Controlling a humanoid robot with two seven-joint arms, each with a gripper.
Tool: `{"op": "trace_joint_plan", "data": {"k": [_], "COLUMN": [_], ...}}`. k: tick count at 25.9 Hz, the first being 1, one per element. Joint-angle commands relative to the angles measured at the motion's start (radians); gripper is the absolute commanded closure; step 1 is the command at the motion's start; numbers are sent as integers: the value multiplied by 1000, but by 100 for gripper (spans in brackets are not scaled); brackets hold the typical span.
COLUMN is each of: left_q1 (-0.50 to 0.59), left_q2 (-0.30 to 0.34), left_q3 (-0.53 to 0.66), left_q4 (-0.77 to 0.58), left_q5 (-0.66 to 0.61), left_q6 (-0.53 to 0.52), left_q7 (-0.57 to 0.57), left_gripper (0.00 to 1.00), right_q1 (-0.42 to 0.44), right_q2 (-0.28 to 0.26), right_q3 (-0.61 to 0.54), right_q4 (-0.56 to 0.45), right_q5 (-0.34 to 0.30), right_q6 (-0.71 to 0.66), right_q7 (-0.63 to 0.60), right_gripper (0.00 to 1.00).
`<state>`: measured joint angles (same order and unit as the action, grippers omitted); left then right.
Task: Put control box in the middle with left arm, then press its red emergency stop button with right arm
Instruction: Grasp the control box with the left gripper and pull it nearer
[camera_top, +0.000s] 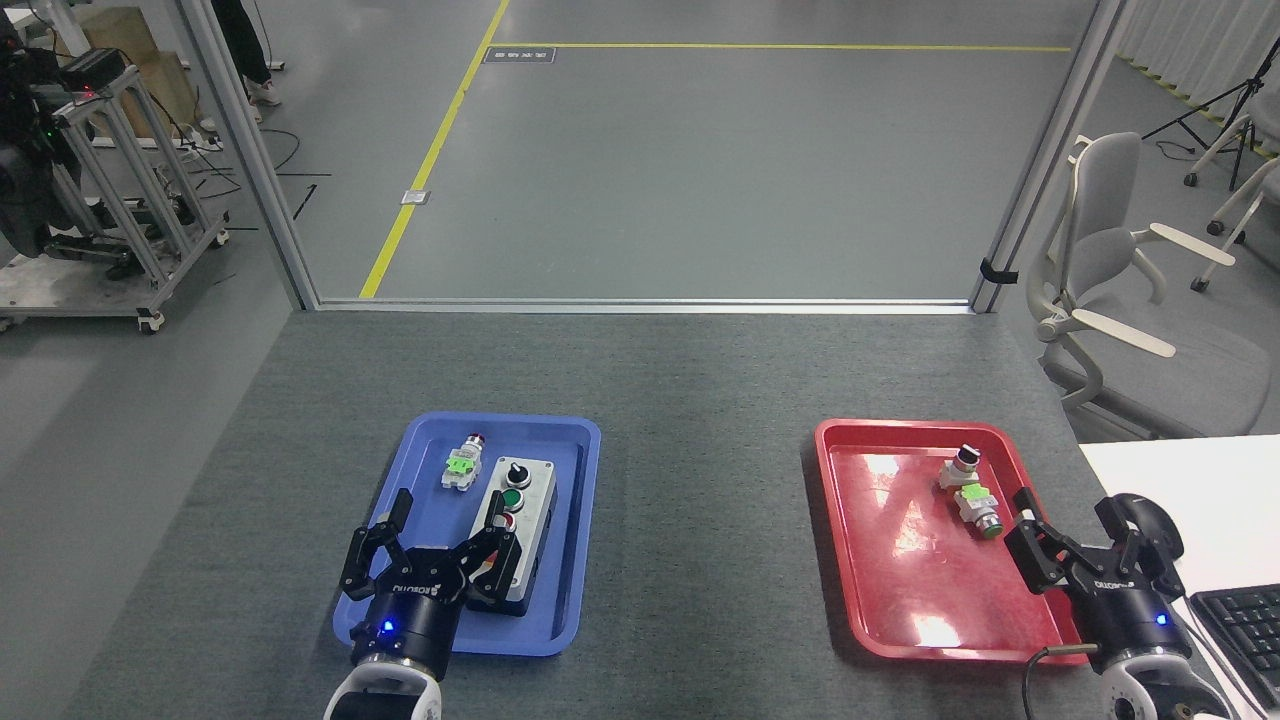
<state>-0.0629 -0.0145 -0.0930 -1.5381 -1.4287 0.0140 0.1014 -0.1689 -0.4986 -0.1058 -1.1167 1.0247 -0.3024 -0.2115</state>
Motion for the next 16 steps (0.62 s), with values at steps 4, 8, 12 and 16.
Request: {"op": "trace_joint_plan", "data": {"k": [4,8,12,16], "left_q1": [11,8,-3,-8], "left_q2": [-1,5,11,11], "left_q3": [-40,-68,-70,-71], "left_q4": [21,96,168,197], "left_q5": [-45,-79,-79,-81], "left_q6": [21,58,49,46], "left_q7": [54,66,89,89], "left_gripper": [2,2,2,2], "right_q1": [0,0,2,2], "right_q2": [0,3,5,6], "right_q3": [0,0,0,0], "right_q4": [0,0,0,0], "right_q5": [0,0,0,0], "right_q6": [0,0,0,0], "right_q7": [0,0,0,0], "right_gripper": [0,0,0,0]}}
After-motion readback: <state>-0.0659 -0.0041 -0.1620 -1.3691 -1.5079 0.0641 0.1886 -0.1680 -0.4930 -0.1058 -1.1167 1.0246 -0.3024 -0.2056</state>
